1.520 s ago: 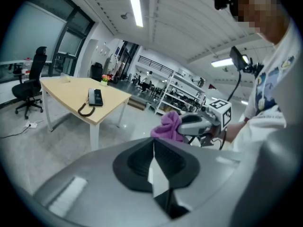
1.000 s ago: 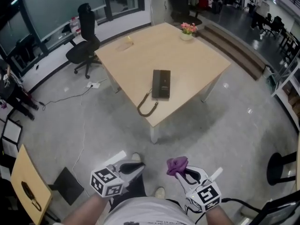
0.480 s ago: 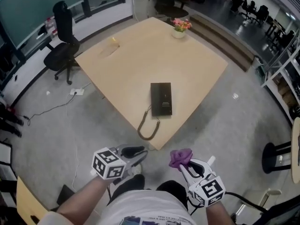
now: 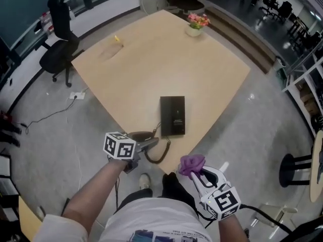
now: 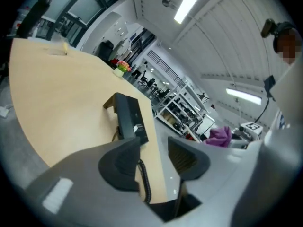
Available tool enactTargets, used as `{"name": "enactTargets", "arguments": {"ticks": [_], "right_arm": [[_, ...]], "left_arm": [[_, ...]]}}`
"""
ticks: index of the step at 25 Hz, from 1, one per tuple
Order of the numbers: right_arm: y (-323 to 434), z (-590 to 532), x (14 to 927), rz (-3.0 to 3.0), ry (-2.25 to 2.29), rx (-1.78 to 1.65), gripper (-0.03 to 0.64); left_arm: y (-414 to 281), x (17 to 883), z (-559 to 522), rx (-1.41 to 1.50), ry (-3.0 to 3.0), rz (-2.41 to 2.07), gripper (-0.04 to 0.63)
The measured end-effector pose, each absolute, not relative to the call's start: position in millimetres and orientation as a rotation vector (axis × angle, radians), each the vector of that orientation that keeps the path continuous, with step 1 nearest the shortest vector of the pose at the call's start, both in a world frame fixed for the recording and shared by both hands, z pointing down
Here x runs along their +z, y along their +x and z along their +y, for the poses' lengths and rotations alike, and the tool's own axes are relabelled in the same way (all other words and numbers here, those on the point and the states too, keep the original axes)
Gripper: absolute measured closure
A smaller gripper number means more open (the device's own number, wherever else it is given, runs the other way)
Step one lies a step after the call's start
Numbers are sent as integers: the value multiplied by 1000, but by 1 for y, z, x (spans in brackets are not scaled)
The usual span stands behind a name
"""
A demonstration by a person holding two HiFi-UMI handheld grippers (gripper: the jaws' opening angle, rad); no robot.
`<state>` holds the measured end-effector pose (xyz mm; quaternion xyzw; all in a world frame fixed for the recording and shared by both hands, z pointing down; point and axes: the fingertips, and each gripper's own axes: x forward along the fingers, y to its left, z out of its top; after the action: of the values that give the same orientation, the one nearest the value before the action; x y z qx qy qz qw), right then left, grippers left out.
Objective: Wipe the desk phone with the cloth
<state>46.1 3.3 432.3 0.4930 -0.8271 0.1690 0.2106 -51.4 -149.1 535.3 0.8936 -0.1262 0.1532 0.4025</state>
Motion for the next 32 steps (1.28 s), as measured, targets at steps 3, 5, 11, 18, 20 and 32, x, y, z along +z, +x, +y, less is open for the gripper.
{"name": "enactTargets", "arguments": {"ticks": [3, 5, 11, 18, 20, 32], "right_arm": [[61, -14, 431, -2305, 1351, 470, 529], [71, -24, 435, -2299, 1353, 493, 529], [97, -40, 446, -2280, 1334, 559, 529], [116, -53, 453, -2269, 1308, 609, 529], [118, -55, 454, -2268, 1294, 617, 529], [116, -78, 456, -2302, 1233, 610, 529]], "left_arm": [[-41, 561, -184, 354, 2168, -352, 373], [-35, 577, -205, 345, 2129, -364, 355], [-11, 601, -244, 326, 2063, -355, 330], [19, 606, -242, 287, 1959, -173, 321], [26, 608, -236, 308, 1932, -131, 321], [31, 593, -223, 298, 1955, -118, 412]]}}
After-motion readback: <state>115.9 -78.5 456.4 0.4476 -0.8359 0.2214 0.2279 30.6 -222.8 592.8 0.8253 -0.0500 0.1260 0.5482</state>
